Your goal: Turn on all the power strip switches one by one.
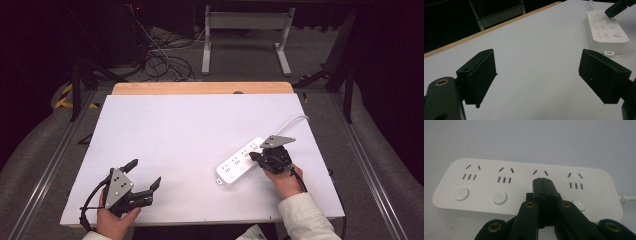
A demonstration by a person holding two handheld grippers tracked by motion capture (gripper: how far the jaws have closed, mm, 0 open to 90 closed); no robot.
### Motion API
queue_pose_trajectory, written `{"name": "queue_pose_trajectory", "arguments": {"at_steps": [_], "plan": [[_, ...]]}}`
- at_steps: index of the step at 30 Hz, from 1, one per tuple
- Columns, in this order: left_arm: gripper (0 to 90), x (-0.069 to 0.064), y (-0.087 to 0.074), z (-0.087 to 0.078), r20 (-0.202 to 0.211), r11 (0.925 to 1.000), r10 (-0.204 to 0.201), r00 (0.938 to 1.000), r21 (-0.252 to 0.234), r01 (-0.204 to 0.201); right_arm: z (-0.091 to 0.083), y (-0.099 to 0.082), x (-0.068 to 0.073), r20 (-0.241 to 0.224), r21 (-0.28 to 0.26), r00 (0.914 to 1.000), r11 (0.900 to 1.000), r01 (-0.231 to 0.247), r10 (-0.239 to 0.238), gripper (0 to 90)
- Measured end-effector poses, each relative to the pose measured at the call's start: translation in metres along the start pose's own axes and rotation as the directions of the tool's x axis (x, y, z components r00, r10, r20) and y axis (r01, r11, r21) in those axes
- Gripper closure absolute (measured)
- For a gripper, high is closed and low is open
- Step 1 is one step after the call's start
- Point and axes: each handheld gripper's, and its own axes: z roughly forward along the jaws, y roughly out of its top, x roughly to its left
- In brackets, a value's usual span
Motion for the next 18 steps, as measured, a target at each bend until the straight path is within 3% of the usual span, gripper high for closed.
{"name": "queue_pose_trajectory", "arguments": {"at_steps": [5,18], "plan": [[14.9,0.0,0.0,0.0001,0.0,1.0,0.0,1.0,0.001,0.0,0.0019,-0.001,0.0003,0.0,0.018,1.0,0.9998,0.008,-0.008,90.0],[15.0,0.0001,-0.0001,0.0002,0.002,1.0,0.007,1.0,0.004,-0.007,0.0029,-0.0032,0.0026,0.022,0.002,0.9996,0.9998,0.02,-0.02,90.0]]}}
